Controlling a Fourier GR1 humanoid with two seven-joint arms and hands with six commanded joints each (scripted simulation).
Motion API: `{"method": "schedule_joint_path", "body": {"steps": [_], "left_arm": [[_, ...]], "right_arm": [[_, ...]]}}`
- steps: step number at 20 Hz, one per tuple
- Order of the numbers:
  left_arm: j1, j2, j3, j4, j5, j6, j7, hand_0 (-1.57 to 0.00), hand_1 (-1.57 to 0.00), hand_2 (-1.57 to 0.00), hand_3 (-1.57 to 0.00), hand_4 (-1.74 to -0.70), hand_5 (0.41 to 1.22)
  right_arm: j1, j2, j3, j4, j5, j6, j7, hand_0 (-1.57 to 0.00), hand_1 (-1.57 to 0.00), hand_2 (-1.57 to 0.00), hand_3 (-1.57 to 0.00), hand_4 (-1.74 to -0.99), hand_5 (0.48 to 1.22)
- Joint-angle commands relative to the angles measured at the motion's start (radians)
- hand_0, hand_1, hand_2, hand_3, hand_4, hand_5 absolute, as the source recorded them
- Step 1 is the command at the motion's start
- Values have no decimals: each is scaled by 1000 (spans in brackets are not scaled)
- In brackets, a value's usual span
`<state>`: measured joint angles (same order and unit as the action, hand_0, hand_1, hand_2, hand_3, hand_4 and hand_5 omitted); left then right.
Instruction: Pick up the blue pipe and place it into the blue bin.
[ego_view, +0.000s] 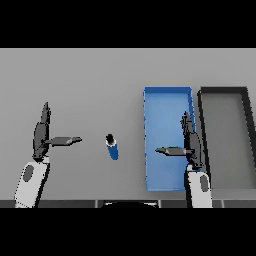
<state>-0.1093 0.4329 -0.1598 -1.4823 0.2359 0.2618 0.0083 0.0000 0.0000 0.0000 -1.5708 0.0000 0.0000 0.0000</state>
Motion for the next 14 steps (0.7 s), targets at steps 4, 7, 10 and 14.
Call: {"method": "schedule_joint_path", "body": {"steps": [4, 7, 10, 14], "left_arm": [[-6, -5, -3, 2, -4, 4, -4, 1, 1, 1, 1, -967, 594], [0, 71, -39, -5, -9, -118, -43, 1, 1, 1, 1, -967, 594], [-11, 166, -70, 19, -10, -287, -99, 1, 1, 1, 1, -971, 596], [-4, 191, -85, -4, -4, -346, -124, 1, 1, 1, 1, -965, 593]], "right_arm": [[-5, -6, -6, 5, -5, 2, 2, 1, 1, 1, 1, -1210, 594], [0, -78, 32, -13, 74, 27, -50, 1, 1, 1, 1, -1210, 594], [24, -155, 85, -48, 176, 54, -84, 1, 1, 1, 1, -1195, 588], [48, -164, 109, -86, 206, 57, -69, 1, 1, 1, 1, -1187, 585]]}}
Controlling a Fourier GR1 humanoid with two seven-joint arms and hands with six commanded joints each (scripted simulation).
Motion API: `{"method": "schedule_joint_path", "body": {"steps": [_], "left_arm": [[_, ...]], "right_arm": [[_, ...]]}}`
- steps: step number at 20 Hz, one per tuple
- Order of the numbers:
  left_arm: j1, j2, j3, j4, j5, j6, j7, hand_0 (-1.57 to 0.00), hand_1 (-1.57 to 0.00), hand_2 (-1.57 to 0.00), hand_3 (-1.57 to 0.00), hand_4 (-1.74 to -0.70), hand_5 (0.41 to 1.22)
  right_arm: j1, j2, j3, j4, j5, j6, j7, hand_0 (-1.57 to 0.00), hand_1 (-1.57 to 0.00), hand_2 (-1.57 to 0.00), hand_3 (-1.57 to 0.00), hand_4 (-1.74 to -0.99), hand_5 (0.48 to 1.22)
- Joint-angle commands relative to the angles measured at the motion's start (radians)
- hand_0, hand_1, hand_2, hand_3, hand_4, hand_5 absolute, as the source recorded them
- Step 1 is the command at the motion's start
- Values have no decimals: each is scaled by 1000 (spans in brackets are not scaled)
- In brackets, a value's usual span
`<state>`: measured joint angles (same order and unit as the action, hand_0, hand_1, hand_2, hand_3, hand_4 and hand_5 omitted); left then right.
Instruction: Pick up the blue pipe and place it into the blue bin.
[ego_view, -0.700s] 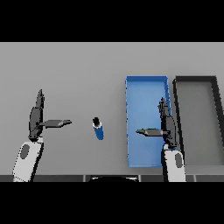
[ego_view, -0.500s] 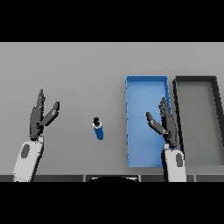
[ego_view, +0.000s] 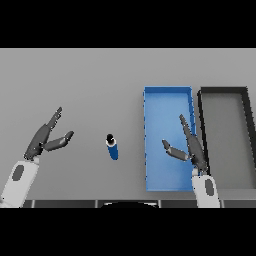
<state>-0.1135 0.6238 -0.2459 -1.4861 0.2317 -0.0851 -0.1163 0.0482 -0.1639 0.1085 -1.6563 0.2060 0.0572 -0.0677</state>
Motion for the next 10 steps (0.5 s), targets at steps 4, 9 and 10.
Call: {"method": "schedule_joint_path", "body": {"steps": [4, 9, 10], "left_arm": [[60, 42, -43, -102, 14, -92, -20, 1, 1, 1, 1, -984, 578], [82, 47, -158, -224, -28, -127, 138, 1, 1, 1, 1, -1031, 496], [83, 41, -180, -236, -39, -136, 148, 1, 1, 1, 1, -1047, 483]], "right_arm": [[0, -1, -8, -7, -21, 7, 10, 1, 1, 1, 1, -1194, 579], [-6, 12, -2, -20, -34, 11, 18, 1, 1, 1, 1, -1229, 576], [-7, 13, -4, -17, -27, 1, 15, 1, 1, 1, 1, -1228, 573]]}}
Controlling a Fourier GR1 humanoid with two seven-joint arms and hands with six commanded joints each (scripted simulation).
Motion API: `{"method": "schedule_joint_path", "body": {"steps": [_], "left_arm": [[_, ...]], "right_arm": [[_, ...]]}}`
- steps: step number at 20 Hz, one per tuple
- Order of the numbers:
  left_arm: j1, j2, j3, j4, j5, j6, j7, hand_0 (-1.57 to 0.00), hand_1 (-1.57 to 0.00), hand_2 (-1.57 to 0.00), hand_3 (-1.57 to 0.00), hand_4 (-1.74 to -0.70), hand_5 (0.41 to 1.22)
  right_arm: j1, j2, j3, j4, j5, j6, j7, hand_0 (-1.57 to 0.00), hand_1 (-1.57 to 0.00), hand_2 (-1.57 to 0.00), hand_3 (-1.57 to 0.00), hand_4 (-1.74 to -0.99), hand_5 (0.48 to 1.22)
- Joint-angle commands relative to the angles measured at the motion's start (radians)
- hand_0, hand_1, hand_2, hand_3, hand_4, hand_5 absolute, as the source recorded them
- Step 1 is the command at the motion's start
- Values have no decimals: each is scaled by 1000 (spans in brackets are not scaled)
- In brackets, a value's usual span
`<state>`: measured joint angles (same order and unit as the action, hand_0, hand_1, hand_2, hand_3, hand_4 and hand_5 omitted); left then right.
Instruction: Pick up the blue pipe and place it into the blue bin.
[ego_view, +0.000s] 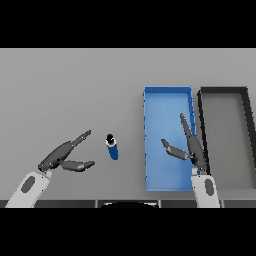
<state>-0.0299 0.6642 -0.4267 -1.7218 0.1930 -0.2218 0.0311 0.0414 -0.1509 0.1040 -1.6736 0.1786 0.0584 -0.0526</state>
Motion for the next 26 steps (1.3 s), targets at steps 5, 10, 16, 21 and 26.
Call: {"method": "schedule_joint_path", "body": {"steps": [5, 10, 16, 21, 26], "left_arm": [[-27, -57, -72, 29, -70, -9, -19, 1, 1, 1, 1, -1107, 463], [-80, -179, -122, 106, -119, 33, -59, 1, 1, 1, 1, -1145, 486], [-130, -305, -133, 244, -121, 64, -76, 1, 1, 1, 1, -1137, 495], [-165, -365, -142, 340, -167, 97, -139, 1, 1, -23, 0, -1098, 517], [-173, -440, -123, 372, -74, 55, -153, -39, -248, -417, -345, -1268, 675]], "right_arm": [[9, -6, 4, -5, 2, 10, 5, 1, 1, 1, 1, -1212, 570], [8, -1, -4, -11, -13, 13, 16, 1, 1, 1, 1, -1209, 556], [14, 0, -4, -7, -17, 20, -9, 1, 1, 1, 1, -1200, 549], [24, -8, -18, -2, -15, 12, -13, 1, 1, 1, 1, -1195, 548], [35, -7, -11, -1, -11, 18, -28, 1, 1, 1, 1, -1196, 560]]}}
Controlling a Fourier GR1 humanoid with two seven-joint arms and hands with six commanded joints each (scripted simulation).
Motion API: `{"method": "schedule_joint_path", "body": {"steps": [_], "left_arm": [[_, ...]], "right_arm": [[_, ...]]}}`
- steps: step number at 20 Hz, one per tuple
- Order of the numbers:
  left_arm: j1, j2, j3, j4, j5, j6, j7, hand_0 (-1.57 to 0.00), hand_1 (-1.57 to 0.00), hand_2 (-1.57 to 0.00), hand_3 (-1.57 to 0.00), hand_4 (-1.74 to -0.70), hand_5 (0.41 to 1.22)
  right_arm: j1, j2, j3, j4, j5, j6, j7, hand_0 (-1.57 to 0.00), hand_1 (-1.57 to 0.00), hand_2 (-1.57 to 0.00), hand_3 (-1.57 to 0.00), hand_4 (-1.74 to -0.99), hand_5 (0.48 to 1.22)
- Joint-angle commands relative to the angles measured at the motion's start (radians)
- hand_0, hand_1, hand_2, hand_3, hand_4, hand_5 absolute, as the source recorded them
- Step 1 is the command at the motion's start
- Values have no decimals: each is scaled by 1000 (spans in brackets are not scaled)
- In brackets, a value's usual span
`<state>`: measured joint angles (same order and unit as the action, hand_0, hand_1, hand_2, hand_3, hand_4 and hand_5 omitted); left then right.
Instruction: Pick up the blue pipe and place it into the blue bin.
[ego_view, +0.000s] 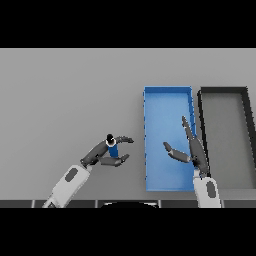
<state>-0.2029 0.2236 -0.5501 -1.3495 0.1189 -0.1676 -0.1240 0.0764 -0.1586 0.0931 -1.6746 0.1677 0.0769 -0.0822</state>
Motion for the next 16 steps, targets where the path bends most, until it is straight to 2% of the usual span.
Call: {"method": "schedule_joint_path", "body": {"steps": [1, 2, 3, 4, 6, 7, 8, 11, 14, 16], "left_arm": [[1, -7, 6, -8, 20, -3, 13, -179, -411, -578, -590, -1301, 784], [6, -14, 9, -11, 30, -1, 11, -418, -642, -777, -777, -1383, 872], [3, -24, 3, -12, 19, 7, 11, -648, -828, -936, -914, -1450, 941], [10, -27, 1, -17, 14, 8, 0, -833, -976, -1063, -1015, -1505, 997], [23, -31, -17, -25, 7, 14, -29, -1099, -1190, -1246, -1196, -1588, 1078], [24, -29, -28, -36, 3, 15, -18, -1193, -1266, -1311, -1258, -1617, 1106], [21, -21, -33, -38, -7, 23, -17, -1269, -1327, -1363, -1320, -1586, 1129], [24, -32, -48, -35, -38, 54, -46, -1416, -1446, -1464, -1443, -1525, 1174], [24, -40, -39, -74, -38, 50, -57, -1492, -1507, -1516, -1505, -1494, 1197], [9, -71, -29, -106, -25, 54, -82, -1520, -1530, -1536, -1529, -1485, 1206]], "right_arm": [[-6, -4, -2, -11, -1, -2, 13, 1, 1, 1, 1, -1192, 560], [-6, -2, -2, -10, 1, -5, 16, 1, 1, 1, 1, -1191, 561], [-15, -8, -10, -3, -7, 0, 31, 1, 1, 1, 1, -1189, 562], [-1, -1, 0, 3, 3, -1, 19, 1, 1, 1, 1, -1184, 562], [-9, 0, 2, 4, 9, -5, 24, 1, 1, 1, 1, -1179, 561], [-22, 3, 1, 6, 8, -7, 32, 1, 1, 1, 1, -1178, 561], [-9, 2, 5, -3, 10, -6, 20, 1, 1, 1, 1, -1176, 560], [-16, 1, 6, -15, 5, -2, 33, 1, 1, 1, 1, -1174, 558], [-12, 0, 5, -10, 15, -10, 36, 1, 1, 1, 1, -1160, 554], [-10, -3, 5, -10, 17, -9, 36, 1, 1, 1, 1, -1154, 550]]}}
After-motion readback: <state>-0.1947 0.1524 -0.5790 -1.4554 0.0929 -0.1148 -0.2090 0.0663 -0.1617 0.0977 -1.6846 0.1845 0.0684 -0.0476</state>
